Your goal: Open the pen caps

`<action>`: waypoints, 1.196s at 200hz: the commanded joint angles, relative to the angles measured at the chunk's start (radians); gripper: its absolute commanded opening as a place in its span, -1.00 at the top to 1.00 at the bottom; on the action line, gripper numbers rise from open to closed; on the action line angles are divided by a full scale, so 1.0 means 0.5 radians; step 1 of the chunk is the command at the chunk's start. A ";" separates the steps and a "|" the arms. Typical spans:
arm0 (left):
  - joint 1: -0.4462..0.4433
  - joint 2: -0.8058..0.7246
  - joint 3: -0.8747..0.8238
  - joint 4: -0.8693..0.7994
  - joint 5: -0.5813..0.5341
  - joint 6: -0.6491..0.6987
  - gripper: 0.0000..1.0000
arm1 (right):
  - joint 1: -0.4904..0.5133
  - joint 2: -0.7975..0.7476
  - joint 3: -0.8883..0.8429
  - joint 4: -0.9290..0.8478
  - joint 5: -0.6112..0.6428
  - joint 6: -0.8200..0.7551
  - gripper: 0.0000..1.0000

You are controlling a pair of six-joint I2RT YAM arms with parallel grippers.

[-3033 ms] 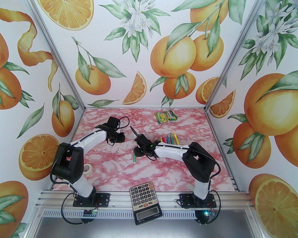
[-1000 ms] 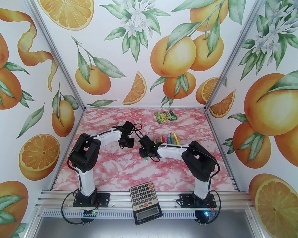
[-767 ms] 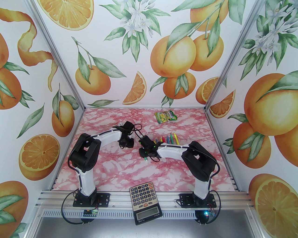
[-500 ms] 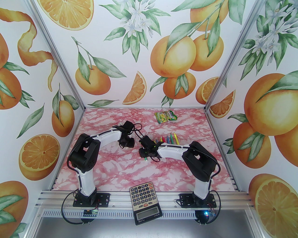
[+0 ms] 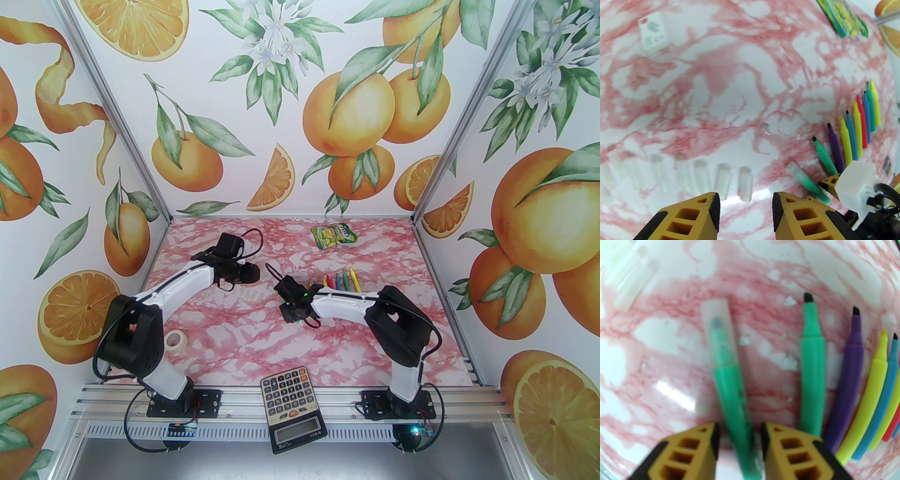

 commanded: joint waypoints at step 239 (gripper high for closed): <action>-0.100 -0.065 -0.270 0.861 0.943 -0.308 0.09 | -0.094 -0.607 -0.340 0.764 -0.642 -0.040 0.71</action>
